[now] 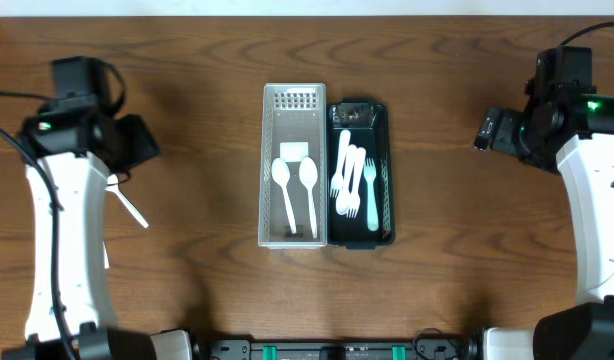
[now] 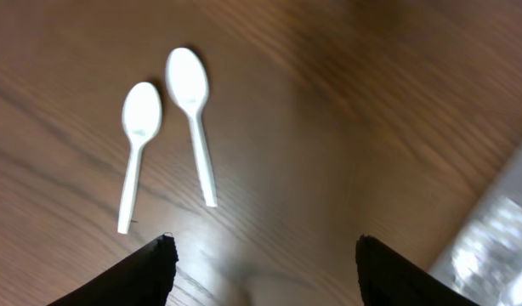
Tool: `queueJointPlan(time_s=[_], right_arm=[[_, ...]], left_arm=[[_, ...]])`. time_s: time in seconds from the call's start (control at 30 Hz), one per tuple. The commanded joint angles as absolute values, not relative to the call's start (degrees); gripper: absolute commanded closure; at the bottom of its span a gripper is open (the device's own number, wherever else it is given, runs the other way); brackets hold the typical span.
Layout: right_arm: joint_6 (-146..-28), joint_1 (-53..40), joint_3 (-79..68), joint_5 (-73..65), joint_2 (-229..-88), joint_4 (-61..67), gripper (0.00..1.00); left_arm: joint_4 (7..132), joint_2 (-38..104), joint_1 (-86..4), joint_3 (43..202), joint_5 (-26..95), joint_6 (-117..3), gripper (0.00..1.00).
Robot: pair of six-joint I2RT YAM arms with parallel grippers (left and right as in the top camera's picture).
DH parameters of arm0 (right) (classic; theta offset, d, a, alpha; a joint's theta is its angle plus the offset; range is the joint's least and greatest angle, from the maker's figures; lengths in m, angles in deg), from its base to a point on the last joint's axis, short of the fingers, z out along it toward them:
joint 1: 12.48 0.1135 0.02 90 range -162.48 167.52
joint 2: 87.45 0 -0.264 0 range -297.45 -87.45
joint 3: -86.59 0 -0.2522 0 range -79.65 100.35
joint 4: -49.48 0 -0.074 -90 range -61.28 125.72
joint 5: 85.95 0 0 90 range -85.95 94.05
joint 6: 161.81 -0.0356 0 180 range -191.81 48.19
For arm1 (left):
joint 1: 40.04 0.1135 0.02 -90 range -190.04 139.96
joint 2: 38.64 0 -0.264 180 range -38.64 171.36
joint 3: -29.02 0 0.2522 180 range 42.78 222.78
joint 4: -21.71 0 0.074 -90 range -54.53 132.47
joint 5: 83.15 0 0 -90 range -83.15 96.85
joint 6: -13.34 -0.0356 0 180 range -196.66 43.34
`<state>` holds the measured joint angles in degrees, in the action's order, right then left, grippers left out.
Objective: Pack container
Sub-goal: 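Return the left gripper to the spoons and grasp a third spoon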
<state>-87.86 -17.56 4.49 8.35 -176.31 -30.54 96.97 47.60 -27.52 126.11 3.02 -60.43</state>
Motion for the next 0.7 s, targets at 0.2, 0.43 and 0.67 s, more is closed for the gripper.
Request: queueJointPlan(time_s=[0.2, 0.43, 0.67], right_arm=[[-87.4, -17.7, 4.1, 8.1, -176.7, -31.0, 0.01], [-87.4, -17.7, 4.1, 8.1, -176.7, -30.9, 0.01], [-87.4, -17.7, 4.1, 8.1, -176.7, -30.7, 0.01]], left_arm=[[92.5, 61.7, -18.1, 124.3, 3.9, -60.9, 0.28], [89.9, 71.9, -14.6, 124.3, 8.2, -61.9, 0.28], [88.7, 78.6, -14.3, 124.2, 8.4, -61.8, 0.28]])
